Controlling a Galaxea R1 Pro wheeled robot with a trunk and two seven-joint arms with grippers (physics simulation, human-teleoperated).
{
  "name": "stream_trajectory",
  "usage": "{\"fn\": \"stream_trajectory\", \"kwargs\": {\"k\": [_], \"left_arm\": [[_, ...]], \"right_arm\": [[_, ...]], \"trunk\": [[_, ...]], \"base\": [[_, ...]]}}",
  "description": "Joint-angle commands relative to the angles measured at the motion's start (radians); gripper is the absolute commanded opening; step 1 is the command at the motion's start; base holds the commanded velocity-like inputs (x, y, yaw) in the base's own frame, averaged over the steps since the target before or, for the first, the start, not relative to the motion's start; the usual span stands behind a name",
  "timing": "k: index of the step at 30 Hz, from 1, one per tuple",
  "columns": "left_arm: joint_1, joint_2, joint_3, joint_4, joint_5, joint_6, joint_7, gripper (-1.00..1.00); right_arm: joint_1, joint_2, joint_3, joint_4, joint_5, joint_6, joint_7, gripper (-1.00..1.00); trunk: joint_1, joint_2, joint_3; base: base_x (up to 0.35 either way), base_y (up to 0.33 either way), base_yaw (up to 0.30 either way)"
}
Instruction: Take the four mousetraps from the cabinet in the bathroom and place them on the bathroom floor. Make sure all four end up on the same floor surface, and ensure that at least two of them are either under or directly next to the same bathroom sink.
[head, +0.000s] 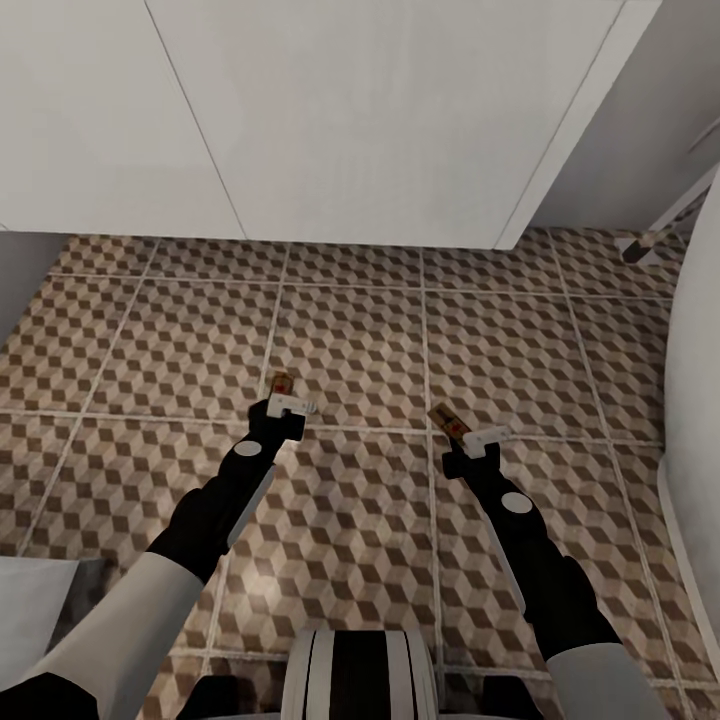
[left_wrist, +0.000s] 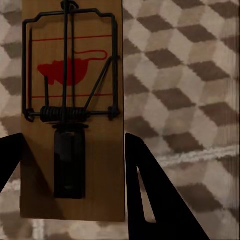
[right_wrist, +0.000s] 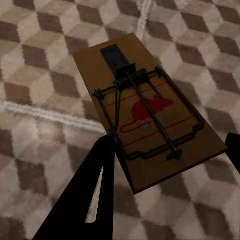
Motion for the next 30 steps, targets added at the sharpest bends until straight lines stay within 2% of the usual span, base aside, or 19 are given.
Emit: {"fn": "stream_trajectory", "kwargs": {"k": [1,12,22,30], "left_arm": [[-0.001,-0.002,-0.003,0.000,0.003,0.005,0.007,-1.00],[0.006,0.003,-0.003,-0.018,0.002,0.000,0.006,-1.00],[0.010,0.003,-0.004,-0.047,0.003,-0.001,0.004,-1.00],[0.010,0.000,-0.004,-0.049,0.003,0.002,0.005,-1.00]], "right_arm": [[0.000,0.000,-0.002,-0.002,0.008,0.006,0.009,-1.00],[0.000,0.000,-0.002,-0.002,0.008,0.006,0.009,-1.00],[0.000,0.000,-0.002,-0.002,0.008,0.006,0.010,-1.00],[0.000,0.000,-0.002,-0.002,0.008,0.003,0.009,-1.00]], "trunk": [[0.000,0.000,-0.002],[0.000,0.000,-0.020],[0.004,-0.003,-0.074],[0.004,-0.003,-0.087]], "base": [[0.000,0.000,0.000],[0.000,0.000,0.000],[0.000,0.000,0.000],[0.000,0.000,0.000]]}}
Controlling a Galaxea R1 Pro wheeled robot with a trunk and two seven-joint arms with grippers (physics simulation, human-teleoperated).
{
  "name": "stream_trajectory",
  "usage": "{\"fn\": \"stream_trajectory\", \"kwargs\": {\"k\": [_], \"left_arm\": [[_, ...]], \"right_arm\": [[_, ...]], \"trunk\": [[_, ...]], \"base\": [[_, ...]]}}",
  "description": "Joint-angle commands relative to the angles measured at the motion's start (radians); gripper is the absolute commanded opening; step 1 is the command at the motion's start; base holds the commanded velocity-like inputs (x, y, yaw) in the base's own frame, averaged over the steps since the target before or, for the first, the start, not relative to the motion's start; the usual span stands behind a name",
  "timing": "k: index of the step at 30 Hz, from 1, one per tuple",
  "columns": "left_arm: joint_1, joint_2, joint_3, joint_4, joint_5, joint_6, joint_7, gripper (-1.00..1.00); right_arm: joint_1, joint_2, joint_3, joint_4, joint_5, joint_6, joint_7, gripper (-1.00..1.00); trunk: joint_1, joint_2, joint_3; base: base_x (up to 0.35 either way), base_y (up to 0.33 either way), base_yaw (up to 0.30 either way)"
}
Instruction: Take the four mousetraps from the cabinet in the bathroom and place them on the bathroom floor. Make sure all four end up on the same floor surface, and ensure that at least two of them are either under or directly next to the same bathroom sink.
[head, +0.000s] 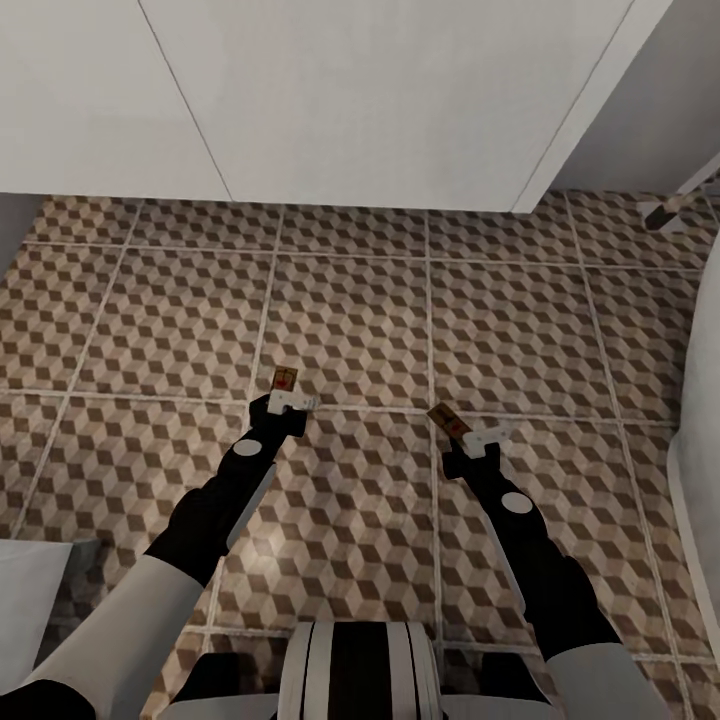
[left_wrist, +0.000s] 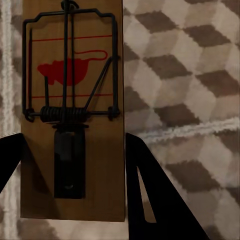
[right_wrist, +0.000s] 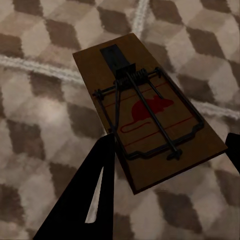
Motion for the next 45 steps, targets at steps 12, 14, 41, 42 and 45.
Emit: {"fn": "stream_trajectory", "kwargs": {"k": [12,14,41,42,45], "left_arm": [[0.002,0.005,-0.179,0.002,0.002,0.008,0.063,-1.00],[0.003,0.006,-0.184,0.004,0.007,0.006,0.132,-1.00],[0.001,-0.001,0.198,0.020,0.044,0.028,-0.023,-1.00],[-0.001,-0.002,0.199,0.021,0.044,0.039,-0.023,-1.00],[-0.007,-0.004,0.200,0.020,0.043,0.083,-0.021,-1.00]], "right_arm": [[0.000,0.009,0.008,-0.002,0.095,-0.131,-0.174,-1.00],[0.000,0.010,0.008,-0.002,0.141,-0.152,-0.225,-1.00],[-0.498,0.017,0.006,0.386,0.151,-0.071,-0.197,-1.00],[-0.527,0.019,0.006,0.422,0.151,-0.071,-0.197,-1.00],[-0.584,0.023,0.006,0.495,0.151,-0.072,-0.196,-1.00]], "trunk": [[0.000,0.000,-0.004],[0.000,0.000,-0.004],[0.000,0.000,-0.004],[0.000,0.000,-0.004],[0.000,0.000,-0.004]], "base": [[0.000,0.000,0.000],[0.000,0.000,0.000],[0.000,0.000,0.000],[0.000,0.000,0.000],[0.000,0.000,0.000]]}}
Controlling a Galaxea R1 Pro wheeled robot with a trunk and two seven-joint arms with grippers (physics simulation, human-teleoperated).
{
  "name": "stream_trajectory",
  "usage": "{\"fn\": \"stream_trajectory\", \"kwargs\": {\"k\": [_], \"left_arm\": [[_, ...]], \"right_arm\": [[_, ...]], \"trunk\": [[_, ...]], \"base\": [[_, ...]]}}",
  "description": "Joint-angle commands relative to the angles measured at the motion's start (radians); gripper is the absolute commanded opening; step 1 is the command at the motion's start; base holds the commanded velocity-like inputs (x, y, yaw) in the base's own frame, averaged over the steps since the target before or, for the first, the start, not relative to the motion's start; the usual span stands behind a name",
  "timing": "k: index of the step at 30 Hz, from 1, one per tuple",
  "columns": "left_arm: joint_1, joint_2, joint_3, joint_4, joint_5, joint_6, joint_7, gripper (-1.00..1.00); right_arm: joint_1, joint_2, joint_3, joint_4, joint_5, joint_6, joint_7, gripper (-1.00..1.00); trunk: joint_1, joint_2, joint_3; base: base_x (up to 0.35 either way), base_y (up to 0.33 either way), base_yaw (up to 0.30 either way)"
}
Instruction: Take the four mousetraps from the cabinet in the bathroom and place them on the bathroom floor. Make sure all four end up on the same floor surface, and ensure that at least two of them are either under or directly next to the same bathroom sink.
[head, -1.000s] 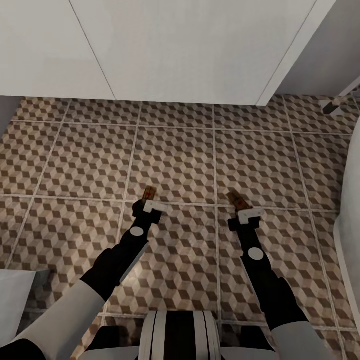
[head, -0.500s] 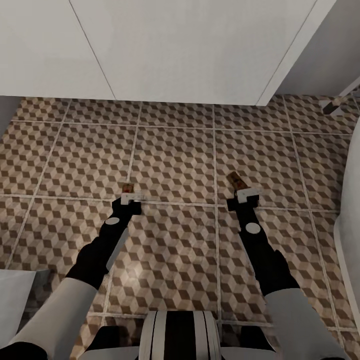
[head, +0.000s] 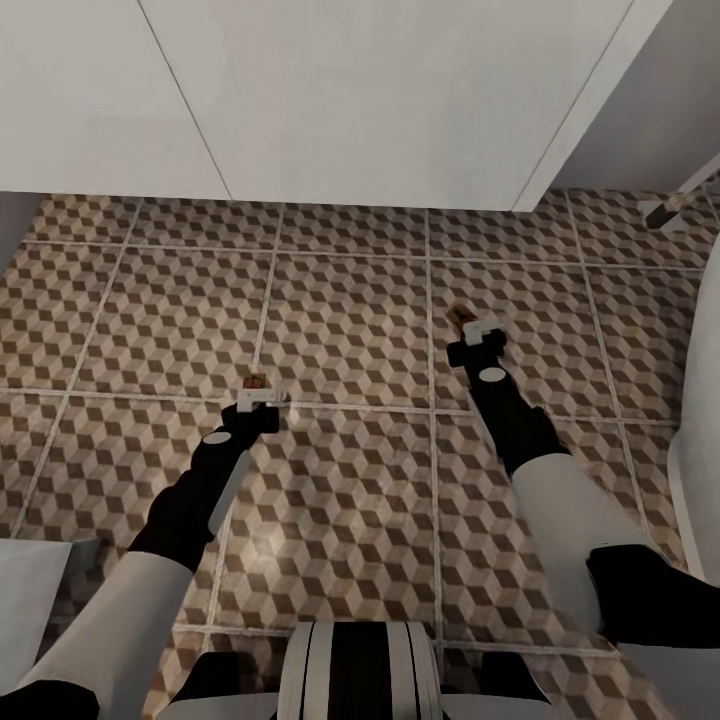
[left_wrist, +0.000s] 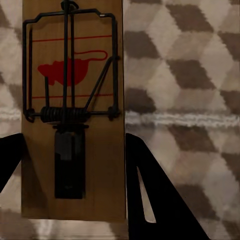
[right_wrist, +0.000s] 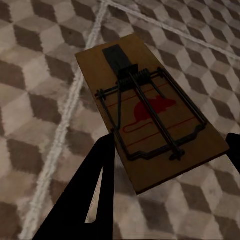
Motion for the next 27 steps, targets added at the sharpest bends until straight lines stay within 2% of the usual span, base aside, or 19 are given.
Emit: {"fn": "stream_trajectory", "kwargs": {"k": [1,3,6,10,14,18,27], "left_arm": [[-0.006,0.000,-0.002,-0.003,0.007,0.028,0.008,-1.00],[-0.024,0.000,-0.001,-0.004,0.006,0.061,0.009,-1.00],[-0.090,0.000,0.000,0.002,0.006,0.108,0.011,-1.00],[-0.124,0.001,0.000,-0.006,0.005,0.123,0.010,-1.00],[-0.132,0.008,-0.002,-0.071,0.004,0.122,0.005,-1.00],[-0.133,0.011,-0.004,-0.135,0.004,0.122,0.005,-1.00],[-0.132,0.011,-0.006,-0.148,0.000,0.122,0.012,-1.00]], "right_arm": [[-0.016,0.001,0.003,0.020,0.008,0.009,-0.002,-1.00],[-0.032,0.002,0.003,0.040,0.008,0.009,-0.002,-1.00],[-0.046,0.005,0.003,0.055,0.008,0.006,-0.003,-1.00],[-0.049,0.008,0.002,0.048,0.008,-0.017,-0.003,-1.00],[-0.049,0.017,0.005,0.038,0.008,-0.086,-0.007,-1.00],[-0.049,0.028,0.006,0.036,0.008,-0.108,-0.009,-1.00],[-0.049,0.030,0.006,0.036,0.009,-0.110,-0.011,-1.00]], "trunk": [[0.000,0.000,-0.001],[0.000,0.000,-0.001],[0.000,0.000,-0.001],[0.000,0.000,-0.001],[0.000,0.000,-0.001],[0.000,0.000,-0.001],[0.000,0.000,-0.001]], "base": [[0.000,0.000,0.000],[0.000,0.000,0.000],[0.000,0.000,0.000],[0.000,0.000,0.000],[0.000,0.000,0.000],[0.000,0.000,0.000],[0.000,0.000,0.000]]}}
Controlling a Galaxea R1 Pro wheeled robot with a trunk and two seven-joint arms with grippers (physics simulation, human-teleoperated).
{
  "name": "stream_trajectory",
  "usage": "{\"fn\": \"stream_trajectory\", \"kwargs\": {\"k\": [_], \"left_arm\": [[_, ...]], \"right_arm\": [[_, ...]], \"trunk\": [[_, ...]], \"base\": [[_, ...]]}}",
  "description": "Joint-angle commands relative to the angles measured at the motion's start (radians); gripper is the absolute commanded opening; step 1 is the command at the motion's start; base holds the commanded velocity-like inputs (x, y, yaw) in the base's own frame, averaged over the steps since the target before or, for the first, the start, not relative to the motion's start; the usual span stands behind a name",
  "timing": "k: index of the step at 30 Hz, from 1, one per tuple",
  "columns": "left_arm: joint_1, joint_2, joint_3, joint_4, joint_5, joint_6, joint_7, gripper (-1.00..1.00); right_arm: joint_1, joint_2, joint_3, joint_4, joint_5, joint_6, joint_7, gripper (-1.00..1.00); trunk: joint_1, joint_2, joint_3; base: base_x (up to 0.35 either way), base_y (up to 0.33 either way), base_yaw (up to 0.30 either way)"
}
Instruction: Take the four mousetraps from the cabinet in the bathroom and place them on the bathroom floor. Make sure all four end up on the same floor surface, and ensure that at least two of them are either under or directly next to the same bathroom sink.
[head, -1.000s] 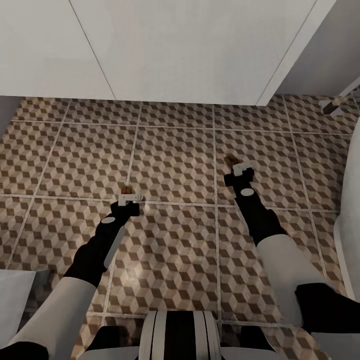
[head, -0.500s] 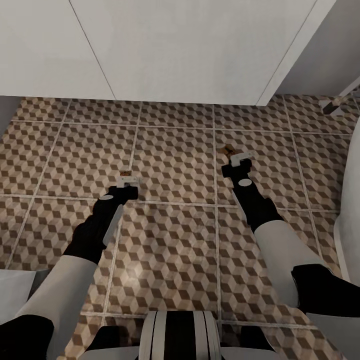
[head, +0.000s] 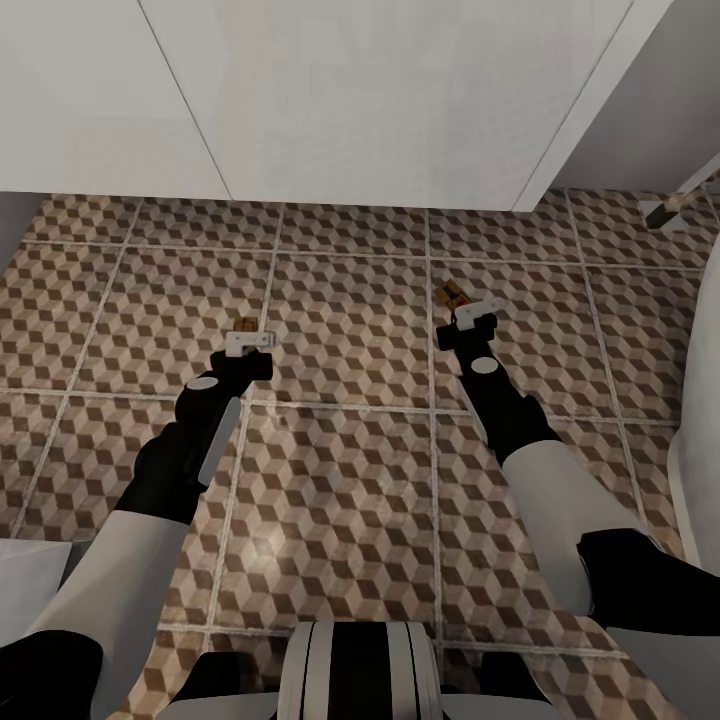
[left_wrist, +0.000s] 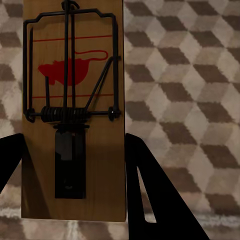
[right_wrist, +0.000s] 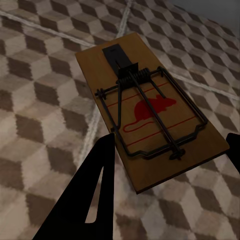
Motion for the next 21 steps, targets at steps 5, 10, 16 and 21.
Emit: {"fn": "stream_trajectory", "kwargs": {"k": [5,10,16,21], "left_arm": [[0.001,0.001,-0.002,-0.004,0.005,0.005,0.008,-1.00],[0.001,0.000,-0.004,-0.004,0.005,0.005,0.008,-1.00],[0.001,0.000,-0.005,-0.005,0.005,0.006,0.008,-1.00],[0.001,-0.001,-0.005,-0.005,0.005,0.008,0.008,-1.00]], "right_arm": [[0.001,0.000,0.003,-0.001,0.009,0.009,-0.005,-1.00],[0.001,0.000,0.002,-0.001,0.011,0.011,-0.007,-1.00],[0.001,0.000,0.001,-0.001,0.011,0.012,-0.007,-1.00],[0.001,-0.001,0.001,-0.001,0.011,0.011,-0.007,-1.00]], "trunk": [[0.000,0.000,0.000],[0.000,0.000,0.000],[0.000,0.000,-0.004],[0.003,-0.002,-0.024]], "base": [[0.000,0.000,0.000],[0.000,0.000,0.000],[0.000,0.000,0.000],[0.000,0.000,0.000]]}}
